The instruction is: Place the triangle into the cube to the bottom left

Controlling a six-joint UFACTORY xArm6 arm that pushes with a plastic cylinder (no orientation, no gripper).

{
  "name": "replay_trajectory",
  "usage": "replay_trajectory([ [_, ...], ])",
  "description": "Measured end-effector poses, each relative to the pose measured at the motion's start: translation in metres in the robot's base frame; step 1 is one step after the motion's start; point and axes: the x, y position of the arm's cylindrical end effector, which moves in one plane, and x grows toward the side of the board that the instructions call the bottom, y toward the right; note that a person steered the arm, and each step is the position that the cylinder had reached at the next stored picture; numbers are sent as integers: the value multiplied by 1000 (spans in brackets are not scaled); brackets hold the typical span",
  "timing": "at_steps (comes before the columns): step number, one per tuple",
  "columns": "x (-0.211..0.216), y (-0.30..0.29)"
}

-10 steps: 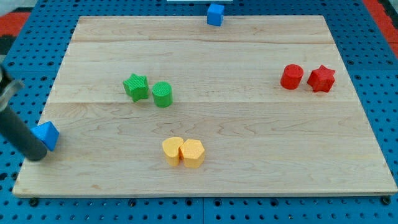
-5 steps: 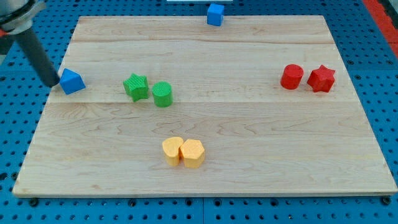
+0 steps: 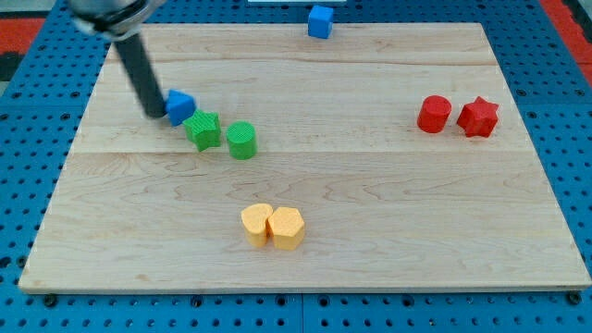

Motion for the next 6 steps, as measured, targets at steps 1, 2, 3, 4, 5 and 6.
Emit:
replay_trajectory([
  [1, -30, 55],
  [2, -30, 76],
  [3, -29, 25],
  [4, -5, -12],
  [5, 23, 35],
  [6, 14, 89],
])
